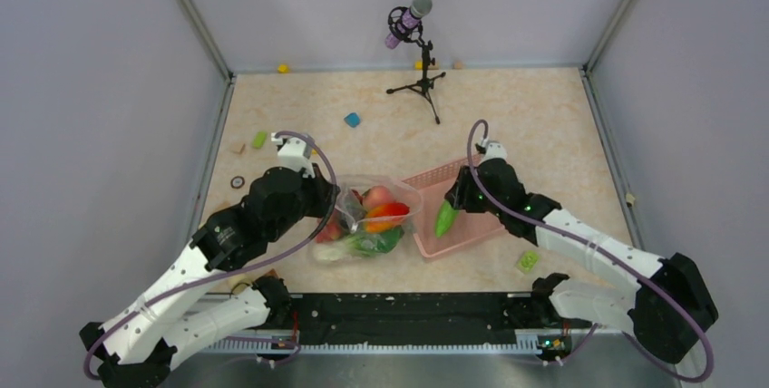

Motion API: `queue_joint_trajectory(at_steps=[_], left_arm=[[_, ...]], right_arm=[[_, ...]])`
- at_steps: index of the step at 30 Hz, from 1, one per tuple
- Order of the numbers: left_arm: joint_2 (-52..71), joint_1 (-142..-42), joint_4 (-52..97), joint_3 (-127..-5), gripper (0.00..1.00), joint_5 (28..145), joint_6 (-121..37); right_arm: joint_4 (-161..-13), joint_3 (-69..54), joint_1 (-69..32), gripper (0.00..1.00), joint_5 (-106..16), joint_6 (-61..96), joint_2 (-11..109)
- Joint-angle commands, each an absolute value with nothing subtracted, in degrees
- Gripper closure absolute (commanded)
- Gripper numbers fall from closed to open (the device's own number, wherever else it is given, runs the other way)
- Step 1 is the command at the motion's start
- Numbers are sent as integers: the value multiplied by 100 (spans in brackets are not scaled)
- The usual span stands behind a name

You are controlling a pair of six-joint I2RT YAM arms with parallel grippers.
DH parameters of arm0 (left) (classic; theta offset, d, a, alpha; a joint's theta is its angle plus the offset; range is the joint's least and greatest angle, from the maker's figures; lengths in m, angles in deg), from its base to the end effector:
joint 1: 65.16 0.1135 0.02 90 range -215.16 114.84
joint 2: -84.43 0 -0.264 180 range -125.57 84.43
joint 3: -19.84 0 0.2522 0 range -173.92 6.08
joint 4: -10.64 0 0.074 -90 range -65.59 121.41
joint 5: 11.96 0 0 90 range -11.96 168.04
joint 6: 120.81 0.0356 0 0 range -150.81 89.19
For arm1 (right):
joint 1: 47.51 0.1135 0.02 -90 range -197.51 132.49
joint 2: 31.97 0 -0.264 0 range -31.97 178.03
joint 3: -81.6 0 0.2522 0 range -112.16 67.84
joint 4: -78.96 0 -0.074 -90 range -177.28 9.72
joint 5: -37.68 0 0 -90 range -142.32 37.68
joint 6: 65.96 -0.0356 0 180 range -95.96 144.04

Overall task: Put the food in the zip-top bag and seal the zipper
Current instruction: Pick up the fake vegetable from the bin, then place the fake vegetable in the zipper food storage bag.

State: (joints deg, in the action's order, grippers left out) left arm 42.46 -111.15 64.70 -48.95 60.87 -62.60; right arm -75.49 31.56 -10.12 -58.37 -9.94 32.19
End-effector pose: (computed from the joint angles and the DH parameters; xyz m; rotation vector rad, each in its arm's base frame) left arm 0.1082 -0.0969 0.3544 0.0664 2.0665 -0.5465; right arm 0.1880 0.1389 0.2197 -0.0114 2.3166 0.5353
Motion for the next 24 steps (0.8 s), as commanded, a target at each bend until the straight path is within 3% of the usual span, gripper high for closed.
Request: queue_joint_trajectory(at_steps=[1,16,24], left_arm=[[4309,-11077,6255,-4991,100,6053,-6245],[4376,-11084,6246,-4995,100,6068,-6250],[4387,-11078,6228,-4948,100,5936,-6278]], right_arm=[[-8174,3479,-961,97,-6534,-906,2451],[-9454,4216,-963,98,-7122,-611,612],[-10556,3395,-818,100,-6931,-412,1122]])
